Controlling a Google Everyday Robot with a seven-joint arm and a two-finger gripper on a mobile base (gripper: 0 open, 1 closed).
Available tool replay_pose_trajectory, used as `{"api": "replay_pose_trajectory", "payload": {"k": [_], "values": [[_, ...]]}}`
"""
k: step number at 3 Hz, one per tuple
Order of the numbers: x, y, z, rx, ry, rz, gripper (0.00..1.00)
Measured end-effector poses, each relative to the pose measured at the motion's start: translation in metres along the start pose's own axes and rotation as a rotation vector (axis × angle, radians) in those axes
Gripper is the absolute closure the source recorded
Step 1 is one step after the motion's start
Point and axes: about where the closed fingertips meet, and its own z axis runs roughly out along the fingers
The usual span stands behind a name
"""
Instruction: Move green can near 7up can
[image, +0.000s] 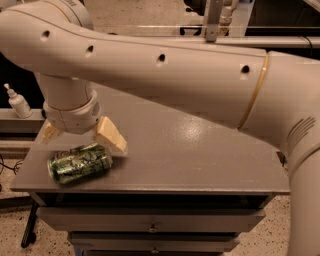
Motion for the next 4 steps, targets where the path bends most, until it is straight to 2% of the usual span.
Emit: {"api": "replay_pose_trajectory", "payload": {"k": [1, 2, 3, 4], "values": [[0.005, -0.013, -0.023, 0.056, 0.041, 0.020, 0.00], [0.018, -0.011, -0.042, 0.128, 0.113, 0.108, 0.00], [0.035, -0.008, -0.061, 0.192, 0.202, 0.169, 0.00], [0.050, 0.002, -0.075, 0.215, 0.287, 0.224, 0.00]]}}
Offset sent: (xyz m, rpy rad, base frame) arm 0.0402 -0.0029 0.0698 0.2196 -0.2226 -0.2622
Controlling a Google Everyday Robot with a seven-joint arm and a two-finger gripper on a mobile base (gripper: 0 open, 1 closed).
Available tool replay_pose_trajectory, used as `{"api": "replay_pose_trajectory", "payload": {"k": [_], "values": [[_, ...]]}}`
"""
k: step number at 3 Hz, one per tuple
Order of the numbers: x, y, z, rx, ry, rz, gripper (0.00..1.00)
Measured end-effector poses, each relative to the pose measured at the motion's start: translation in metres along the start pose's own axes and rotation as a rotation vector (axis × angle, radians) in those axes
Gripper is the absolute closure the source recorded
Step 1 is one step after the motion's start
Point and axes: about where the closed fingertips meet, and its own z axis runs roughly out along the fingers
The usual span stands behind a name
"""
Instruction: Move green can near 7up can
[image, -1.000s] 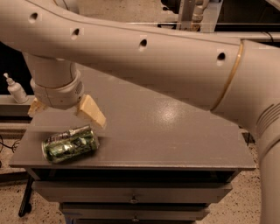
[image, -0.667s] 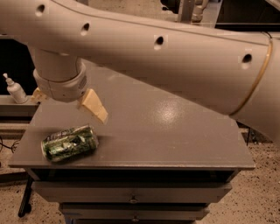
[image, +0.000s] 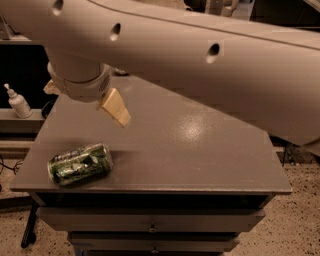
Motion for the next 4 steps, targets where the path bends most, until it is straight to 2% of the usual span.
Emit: {"api": "replay_pose_trajectory", "payload": {"k": [1, 3, 4], "values": [[0.014, 0.010, -0.005, -0.004, 0.097, 0.067, 0.00], [0.048, 0.058, -0.019, -0.064, 0.240, 0.246, 0.00], [0.048, 0.058, -0.020, -0.062, 0.240, 0.250, 0.00]]}}
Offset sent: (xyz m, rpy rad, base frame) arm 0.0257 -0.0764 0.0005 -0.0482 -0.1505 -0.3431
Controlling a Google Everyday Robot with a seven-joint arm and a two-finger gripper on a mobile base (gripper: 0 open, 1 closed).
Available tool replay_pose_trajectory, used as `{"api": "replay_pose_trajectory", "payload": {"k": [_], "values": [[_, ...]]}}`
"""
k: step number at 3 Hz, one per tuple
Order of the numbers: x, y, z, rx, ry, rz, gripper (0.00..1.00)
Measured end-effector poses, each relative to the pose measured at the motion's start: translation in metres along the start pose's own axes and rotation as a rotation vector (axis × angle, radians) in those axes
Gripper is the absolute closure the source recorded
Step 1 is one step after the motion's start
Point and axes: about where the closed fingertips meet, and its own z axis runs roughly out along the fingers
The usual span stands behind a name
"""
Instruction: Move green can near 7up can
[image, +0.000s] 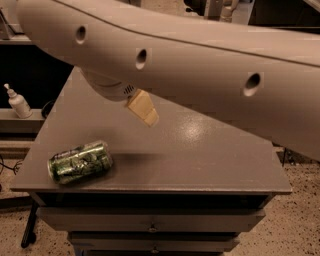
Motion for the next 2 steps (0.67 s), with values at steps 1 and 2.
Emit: {"api": "replay_pose_trajectory", "payload": {"k": [1, 2], "values": [[-0.006, 0.001, 0.006, -0.005, -0.088, 0.024, 0.00], [-0.023, 0.003, 0.022, -0.033, -0.292, 0.109, 0.00]]}}
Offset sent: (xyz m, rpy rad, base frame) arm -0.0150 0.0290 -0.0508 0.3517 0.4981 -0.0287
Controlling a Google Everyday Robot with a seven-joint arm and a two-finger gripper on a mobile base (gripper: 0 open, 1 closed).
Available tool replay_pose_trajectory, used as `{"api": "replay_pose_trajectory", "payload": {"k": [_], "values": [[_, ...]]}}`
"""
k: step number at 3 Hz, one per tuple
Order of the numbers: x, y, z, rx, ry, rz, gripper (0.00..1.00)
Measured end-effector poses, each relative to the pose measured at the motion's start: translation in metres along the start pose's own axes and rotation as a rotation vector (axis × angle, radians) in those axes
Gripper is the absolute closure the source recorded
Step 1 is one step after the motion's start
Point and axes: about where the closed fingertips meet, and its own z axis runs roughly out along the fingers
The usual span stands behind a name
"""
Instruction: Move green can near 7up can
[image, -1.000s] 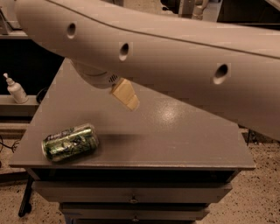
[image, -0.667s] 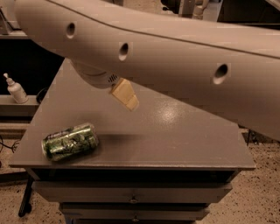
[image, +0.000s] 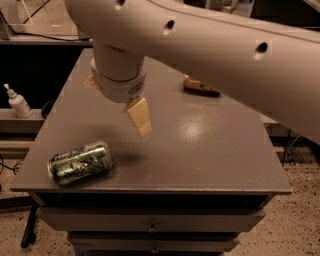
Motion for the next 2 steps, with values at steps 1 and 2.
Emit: {"api": "replay_pose_trajectory", "payload": {"k": [1, 2], "values": [[-0.013, 0.004, 0.014, -0.042, -0.126, 0.080, 0.00], [-0.026, 0.010, 0.018, -0.083, -0.200, 0.186, 0.00]]}}
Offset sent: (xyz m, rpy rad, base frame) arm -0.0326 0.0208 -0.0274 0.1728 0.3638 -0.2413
